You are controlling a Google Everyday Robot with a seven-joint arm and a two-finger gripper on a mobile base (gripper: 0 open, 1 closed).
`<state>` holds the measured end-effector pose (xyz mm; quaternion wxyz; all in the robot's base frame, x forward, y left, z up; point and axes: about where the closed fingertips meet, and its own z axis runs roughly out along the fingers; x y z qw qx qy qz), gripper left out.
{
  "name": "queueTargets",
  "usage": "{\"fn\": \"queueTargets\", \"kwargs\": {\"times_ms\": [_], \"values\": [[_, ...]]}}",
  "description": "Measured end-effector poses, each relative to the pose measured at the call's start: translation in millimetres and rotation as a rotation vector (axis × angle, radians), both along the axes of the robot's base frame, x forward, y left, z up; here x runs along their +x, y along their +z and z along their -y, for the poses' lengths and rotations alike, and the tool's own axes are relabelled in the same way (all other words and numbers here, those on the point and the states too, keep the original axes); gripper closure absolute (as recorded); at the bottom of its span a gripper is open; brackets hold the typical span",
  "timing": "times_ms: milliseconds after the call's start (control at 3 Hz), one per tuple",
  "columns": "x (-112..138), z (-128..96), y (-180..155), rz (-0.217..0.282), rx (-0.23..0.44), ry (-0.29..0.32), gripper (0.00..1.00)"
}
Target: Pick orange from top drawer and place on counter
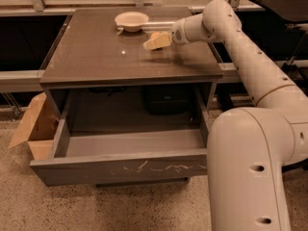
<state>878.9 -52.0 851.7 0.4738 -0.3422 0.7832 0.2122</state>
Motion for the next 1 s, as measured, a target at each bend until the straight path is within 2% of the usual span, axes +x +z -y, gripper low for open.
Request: {"fn": "queueTargets", "kwargs": {"times_ms": [333,667,1000], "values": [[-4,4,13,0.033,0.01,-0.006,0.0],[-17,14,32,0.087,0.039,-0.019,0.0],[-49,29,60,0.18,0.083,-0.047,0.0]]}}
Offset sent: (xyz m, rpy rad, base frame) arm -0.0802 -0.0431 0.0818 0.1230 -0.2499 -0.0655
